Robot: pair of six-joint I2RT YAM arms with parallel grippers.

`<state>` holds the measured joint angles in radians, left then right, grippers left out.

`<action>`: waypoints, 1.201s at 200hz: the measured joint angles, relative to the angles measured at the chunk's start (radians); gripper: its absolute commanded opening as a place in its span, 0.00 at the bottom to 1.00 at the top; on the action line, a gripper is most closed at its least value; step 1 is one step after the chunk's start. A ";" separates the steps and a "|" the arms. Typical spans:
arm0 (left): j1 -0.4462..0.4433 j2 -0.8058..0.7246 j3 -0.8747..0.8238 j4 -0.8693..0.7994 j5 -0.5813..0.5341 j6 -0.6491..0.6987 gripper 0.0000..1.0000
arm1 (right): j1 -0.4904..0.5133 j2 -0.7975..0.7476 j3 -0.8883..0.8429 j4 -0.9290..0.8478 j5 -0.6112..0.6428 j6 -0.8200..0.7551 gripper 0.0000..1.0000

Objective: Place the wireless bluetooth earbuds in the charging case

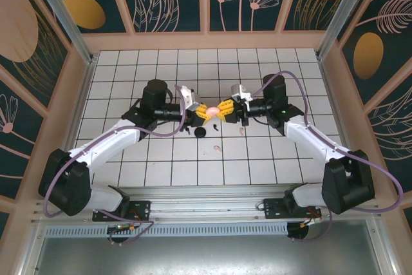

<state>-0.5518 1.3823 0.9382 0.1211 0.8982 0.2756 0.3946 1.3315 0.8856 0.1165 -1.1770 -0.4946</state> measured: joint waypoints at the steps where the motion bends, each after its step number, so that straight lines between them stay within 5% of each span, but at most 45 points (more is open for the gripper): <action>1: 0.000 0.000 0.002 -0.003 -0.001 0.002 0.17 | 0.000 0.000 0.000 -0.003 0.002 -0.001 0.28; 48: -0.006 0.018 0.107 -0.217 -0.134 0.137 0.17 | 0.014 -0.014 0.050 -0.184 0.147 -0.127 0.44; 103: -0.006 0.031 0.139 -0.369 -0.224 0.236 0.16 | 0.103 -0.019 0.127 -0.314 0.307 -0.239 0.46; 240: -0.006 0.032 0.140 -0.414 -0.226 0.267 0.16 | 0.118 0.136 0.246 -0.442 0.231 -0.341 0.39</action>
<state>-0.5575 1.4139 1.0786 -0.2924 0.6724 0.5430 0.5125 1.4677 1.1320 -0.3256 -0.9459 -0.8352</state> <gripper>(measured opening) 0.179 0.409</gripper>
